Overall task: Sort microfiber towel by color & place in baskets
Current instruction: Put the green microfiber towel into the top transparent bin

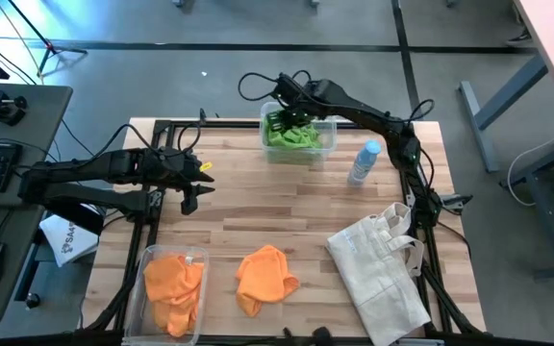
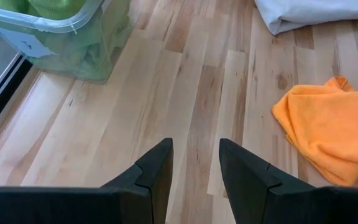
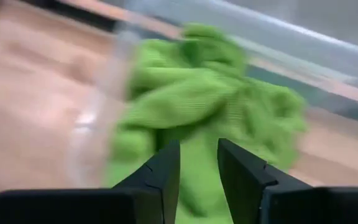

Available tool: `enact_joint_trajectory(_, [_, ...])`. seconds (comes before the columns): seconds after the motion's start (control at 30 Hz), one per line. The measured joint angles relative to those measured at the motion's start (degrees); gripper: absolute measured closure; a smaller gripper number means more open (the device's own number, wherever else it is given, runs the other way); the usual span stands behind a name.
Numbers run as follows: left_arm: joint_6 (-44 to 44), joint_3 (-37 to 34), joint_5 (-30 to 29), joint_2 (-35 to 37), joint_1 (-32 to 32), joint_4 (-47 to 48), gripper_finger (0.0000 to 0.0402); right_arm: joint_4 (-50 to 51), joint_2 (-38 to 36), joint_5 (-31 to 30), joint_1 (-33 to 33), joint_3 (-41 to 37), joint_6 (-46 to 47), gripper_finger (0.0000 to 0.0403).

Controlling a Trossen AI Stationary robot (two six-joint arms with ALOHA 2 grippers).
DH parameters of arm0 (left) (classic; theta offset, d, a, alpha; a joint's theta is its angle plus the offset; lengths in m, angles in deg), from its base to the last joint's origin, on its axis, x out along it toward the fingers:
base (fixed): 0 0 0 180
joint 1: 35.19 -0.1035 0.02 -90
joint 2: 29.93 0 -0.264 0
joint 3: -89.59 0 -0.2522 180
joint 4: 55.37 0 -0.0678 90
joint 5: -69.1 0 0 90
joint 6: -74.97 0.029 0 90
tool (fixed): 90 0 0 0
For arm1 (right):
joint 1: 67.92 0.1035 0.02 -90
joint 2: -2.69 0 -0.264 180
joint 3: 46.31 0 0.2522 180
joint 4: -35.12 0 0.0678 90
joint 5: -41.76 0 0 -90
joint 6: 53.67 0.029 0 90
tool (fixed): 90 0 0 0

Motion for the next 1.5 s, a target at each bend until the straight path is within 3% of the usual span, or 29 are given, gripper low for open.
enact_joint_trajectory(0.17, [0.0, 0.0, 0.0, 0.0, 0.0, 0.0, 0.028, -6.1, 0.4, 3.0, 1.5, 0.0, -1.7, 0.0315])
enact_joint_trajectory(0.7, [-0.5, 0.0, -0.1, 0.0, 0.0, 0.6, 0.028, 6.2, 10.7, 1.7, -3.7, 0.0, -1.3, 0.0343])
enact_joint_trajectory(1.0, [-1.0, 0.0, -0.1, 0.0, 0.0, 0.7, 0.028, 6.0, 16.9, 0.8, -4.1, 0.2, -1.6, 0.0343])
enact_joint_trajectory(1.23, [-1.5, 0.0, -0.1, 0.0, 0.0, 0.7, 0.028, 5.9, 16.5, 0.6, -4.1, 0.3, -2.2, 0.0343])
enact_joint_trajectory(1.5, [-1.5, 0.0, -0.1, 0.0, 0.0, 0.6, 0.028, 6.3, 10.4, -0.4, -3.7, 0.3, -1.4, 0.0343])
